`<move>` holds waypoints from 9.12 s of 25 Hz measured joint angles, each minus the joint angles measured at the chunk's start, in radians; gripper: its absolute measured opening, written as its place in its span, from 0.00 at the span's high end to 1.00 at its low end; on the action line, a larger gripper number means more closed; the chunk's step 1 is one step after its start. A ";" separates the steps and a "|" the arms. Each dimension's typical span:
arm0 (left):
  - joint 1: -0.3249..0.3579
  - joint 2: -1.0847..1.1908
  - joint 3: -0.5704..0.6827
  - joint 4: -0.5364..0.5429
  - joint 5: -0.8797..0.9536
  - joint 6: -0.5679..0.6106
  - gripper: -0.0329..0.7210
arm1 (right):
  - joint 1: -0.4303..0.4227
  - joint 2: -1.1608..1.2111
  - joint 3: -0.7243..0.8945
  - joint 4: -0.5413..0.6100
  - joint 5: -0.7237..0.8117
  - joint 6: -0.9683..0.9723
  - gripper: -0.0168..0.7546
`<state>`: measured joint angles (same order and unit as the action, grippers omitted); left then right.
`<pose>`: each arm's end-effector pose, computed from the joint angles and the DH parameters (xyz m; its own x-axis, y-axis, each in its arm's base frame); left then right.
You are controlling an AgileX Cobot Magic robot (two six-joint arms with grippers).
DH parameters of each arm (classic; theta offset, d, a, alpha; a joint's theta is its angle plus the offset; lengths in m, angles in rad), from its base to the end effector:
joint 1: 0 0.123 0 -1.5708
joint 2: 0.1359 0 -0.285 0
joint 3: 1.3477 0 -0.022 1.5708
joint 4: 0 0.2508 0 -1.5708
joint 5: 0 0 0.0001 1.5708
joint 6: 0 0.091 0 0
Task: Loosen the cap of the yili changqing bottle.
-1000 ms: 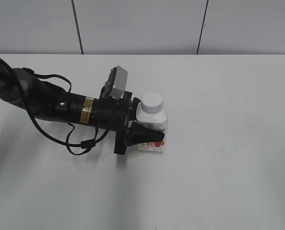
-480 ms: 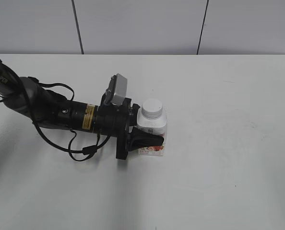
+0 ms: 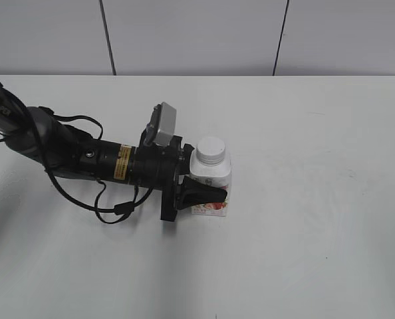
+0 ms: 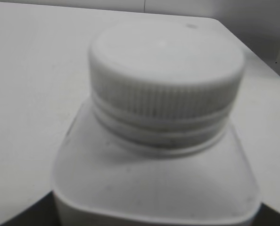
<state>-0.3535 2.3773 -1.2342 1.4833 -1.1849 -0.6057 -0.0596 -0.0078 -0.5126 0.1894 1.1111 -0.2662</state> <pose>0.3430 -0.2160 0.0568 -0.0438 0.2917 -0.9555 0.9959 -0.0634 -0.0650 -0.0096 0.0160 0.2779 -0.4514 -0.1512 -0.8794 -0.1737 0.9816 -0.0796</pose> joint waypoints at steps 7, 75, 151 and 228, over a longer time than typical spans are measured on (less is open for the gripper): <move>0.000 0.000 0.000 0.001 -0.001 0.001 0.44 | 0.000 0.000 0.000 0.000 0.000 0.000 0.31; -0.006 0.001 -0.004 0.000 0.018 -0.007 0.45 | 0.619 2.079 -1.249 0.129 0.103 0.644 0.31; -0.007 0.000 -0.009 0.012 0.033 -0.006 0.45 | 0.634 2.124 -1.258 0.067 0.119 -0.727 0.47; -0.006 0.000 -0.009 0.020 0.040 -0.008 0.14 | -0.118 1.968 -0.767 0.024 -0.249 0.022 0.27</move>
<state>-0.3594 2.3774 -1.2431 1.5030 -1.1451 -0.6141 -0.1775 1.9599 -1.2801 0.2133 0.8619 -0.2440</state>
